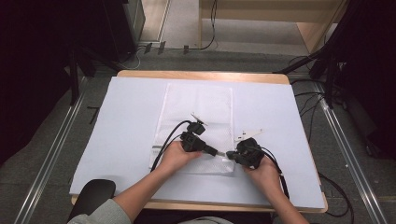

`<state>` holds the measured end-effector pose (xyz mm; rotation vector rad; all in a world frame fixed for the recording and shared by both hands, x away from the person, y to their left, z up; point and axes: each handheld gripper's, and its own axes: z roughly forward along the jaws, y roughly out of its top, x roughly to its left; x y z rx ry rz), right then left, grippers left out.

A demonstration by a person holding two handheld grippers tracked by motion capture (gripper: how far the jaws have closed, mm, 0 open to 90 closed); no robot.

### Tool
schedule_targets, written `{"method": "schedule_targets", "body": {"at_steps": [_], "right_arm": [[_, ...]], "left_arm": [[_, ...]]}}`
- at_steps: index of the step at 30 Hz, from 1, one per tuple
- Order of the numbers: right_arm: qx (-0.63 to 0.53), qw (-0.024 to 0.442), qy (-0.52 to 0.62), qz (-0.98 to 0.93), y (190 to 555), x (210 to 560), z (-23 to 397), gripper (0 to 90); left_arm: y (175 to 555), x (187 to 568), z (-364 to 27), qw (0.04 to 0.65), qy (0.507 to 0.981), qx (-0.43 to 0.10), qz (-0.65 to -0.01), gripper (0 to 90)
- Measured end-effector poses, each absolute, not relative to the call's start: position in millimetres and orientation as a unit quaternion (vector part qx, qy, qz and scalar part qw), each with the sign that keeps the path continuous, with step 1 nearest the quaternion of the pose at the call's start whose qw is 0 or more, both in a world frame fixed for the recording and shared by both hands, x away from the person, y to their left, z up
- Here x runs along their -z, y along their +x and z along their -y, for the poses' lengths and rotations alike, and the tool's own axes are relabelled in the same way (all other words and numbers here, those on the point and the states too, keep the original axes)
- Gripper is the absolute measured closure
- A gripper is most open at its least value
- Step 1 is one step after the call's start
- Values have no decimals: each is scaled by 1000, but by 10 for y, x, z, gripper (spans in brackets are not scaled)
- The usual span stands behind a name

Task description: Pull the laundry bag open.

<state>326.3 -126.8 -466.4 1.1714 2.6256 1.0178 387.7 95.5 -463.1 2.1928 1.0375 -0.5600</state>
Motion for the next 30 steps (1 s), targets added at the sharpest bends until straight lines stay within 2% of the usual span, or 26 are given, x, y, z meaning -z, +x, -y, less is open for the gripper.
{"method": "schedule_targets", "body": {"at_steps": [12,30], "right_arm": [[-343,49,378,-858,3247,4681,1284,900],[-345,47,376,-859,3253,4684,1296,900]], "left_arm": [[3857,4608,-971,305,848,208,-380,883],[3911,4546,-1256,311,834,221,-398,882]]}}
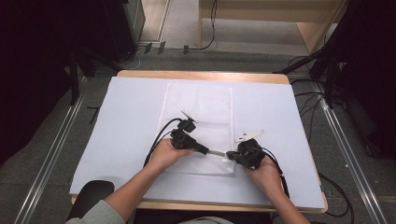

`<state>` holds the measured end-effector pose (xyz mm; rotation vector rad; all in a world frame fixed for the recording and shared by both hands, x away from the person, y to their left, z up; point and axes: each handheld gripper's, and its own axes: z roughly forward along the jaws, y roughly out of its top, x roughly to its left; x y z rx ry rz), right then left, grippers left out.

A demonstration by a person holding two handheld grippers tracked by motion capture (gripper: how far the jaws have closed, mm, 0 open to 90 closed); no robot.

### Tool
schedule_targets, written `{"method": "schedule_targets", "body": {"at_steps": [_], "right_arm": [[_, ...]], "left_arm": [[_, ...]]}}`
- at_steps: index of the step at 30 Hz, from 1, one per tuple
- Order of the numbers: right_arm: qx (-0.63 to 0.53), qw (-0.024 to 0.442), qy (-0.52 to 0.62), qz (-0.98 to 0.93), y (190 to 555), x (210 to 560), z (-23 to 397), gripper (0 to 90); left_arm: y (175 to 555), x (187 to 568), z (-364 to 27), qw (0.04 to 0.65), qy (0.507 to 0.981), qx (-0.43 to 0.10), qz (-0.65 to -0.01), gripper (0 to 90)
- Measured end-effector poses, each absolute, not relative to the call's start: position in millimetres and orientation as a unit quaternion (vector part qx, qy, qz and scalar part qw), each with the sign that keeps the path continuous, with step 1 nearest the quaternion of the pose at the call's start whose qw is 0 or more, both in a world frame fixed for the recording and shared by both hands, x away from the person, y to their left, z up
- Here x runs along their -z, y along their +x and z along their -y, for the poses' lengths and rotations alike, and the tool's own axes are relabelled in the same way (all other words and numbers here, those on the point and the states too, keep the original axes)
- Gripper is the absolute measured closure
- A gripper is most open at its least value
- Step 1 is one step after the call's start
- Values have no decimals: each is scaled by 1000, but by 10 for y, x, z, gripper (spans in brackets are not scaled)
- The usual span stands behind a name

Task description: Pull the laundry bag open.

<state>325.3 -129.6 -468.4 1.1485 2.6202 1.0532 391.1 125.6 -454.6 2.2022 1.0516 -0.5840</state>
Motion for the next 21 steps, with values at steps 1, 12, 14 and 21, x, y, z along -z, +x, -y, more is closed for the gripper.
{"method": "schedule_targets", "body": {"at_steps": [1,12,14,21], "right_arm": [[-346,47,375,-859,3253,4686,1298,900],[-353,48,370,-858,3248,4698,1311,900],[-351,47,372,-858,3247,4696,1310,900],[-349,45,372,-859,3251,4691,1309,900]], "left_arm": [[3914,4545,-1273,310,834,219,-401,882],[3893,4540,-1291,303,837,223,-396,882],[3897,4525,-1316,296,843,210,-397,882],[3883,4437,-1434,306,840,206,-398,882]]}}
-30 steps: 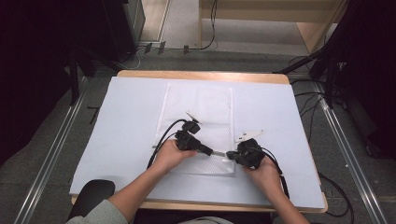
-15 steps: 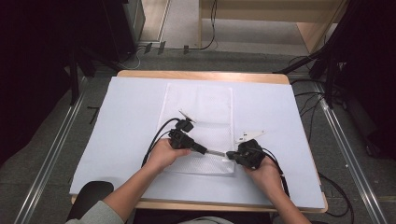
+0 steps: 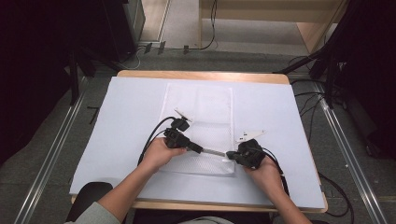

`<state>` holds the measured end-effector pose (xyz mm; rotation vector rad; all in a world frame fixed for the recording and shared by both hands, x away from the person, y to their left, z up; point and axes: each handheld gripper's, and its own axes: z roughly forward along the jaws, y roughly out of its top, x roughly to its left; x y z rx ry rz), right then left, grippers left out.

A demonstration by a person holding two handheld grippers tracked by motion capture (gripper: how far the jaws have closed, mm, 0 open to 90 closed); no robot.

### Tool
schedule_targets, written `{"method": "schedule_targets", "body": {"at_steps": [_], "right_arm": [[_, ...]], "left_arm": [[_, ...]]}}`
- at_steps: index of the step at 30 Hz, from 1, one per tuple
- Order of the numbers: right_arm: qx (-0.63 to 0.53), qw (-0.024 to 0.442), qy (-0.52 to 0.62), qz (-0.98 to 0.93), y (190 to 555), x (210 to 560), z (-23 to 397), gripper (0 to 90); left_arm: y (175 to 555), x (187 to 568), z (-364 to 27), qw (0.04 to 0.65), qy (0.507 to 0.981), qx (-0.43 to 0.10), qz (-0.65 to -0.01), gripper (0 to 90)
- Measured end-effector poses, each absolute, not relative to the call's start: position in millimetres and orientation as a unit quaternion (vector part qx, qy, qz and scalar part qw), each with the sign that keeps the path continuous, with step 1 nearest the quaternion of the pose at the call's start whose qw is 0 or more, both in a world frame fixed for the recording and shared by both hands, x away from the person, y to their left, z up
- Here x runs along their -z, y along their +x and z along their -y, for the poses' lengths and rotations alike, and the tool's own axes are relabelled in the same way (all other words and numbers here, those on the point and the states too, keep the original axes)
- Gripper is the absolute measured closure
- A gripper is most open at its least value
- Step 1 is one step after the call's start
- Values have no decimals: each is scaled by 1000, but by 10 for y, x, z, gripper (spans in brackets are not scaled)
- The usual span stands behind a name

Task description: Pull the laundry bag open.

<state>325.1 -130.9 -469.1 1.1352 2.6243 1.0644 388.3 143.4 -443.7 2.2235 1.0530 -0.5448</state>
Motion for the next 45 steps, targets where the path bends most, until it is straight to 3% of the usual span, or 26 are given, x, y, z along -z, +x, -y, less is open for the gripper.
{"method": "schedule_targets", "body": {"at_steps": [20,45], "right_arm": [[-348,47,369,-861,3248,4690,1306,900],[-349,44,369,-860,3264,4692,1313,900]], "left_arm": [[3896,4393,-1625,316,828,208,-414,882],[3896,4324,-2185,335,803,207,-447,881]]}}
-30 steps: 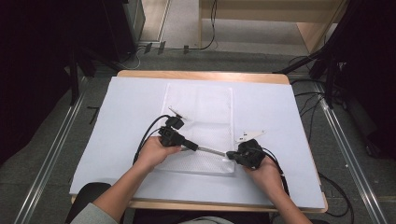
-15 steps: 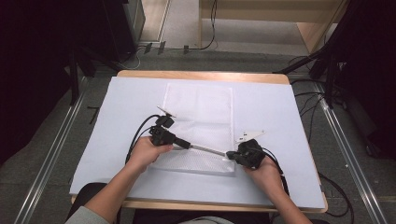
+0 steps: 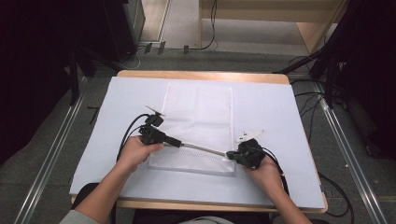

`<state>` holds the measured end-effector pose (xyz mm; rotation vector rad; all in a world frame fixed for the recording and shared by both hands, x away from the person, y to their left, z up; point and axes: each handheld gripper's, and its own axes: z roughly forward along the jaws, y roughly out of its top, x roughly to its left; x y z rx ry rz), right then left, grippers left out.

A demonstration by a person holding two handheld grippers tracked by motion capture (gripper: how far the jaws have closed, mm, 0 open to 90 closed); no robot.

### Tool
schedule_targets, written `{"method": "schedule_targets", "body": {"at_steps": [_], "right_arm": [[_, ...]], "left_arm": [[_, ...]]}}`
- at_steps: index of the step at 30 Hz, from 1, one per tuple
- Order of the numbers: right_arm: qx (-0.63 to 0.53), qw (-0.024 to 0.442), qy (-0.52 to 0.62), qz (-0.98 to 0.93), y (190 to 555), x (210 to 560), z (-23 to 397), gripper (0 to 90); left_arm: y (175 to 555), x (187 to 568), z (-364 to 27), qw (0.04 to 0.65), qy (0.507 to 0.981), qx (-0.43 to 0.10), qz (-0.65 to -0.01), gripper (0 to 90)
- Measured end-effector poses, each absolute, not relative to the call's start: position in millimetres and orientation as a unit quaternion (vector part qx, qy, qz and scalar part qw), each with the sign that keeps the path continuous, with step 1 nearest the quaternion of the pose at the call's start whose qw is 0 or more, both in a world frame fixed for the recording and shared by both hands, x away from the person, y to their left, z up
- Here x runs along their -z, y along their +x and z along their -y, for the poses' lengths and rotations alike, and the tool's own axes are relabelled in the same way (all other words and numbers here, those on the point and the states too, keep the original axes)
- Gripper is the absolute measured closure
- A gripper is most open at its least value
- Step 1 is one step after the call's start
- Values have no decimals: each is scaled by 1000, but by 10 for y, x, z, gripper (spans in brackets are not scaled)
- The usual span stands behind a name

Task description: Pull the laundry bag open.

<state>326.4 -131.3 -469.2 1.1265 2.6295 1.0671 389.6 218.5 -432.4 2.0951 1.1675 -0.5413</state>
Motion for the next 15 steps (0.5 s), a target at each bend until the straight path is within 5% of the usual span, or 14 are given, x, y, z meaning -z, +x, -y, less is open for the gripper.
{"method": "schedule_targets", "body": {"at_steps": [15], "right_arm": [[-349,42,368,-861,3270,4690,1313,900]], "left_arm": [[3884,4310,-2428,331,801,201,-456,881]]}}
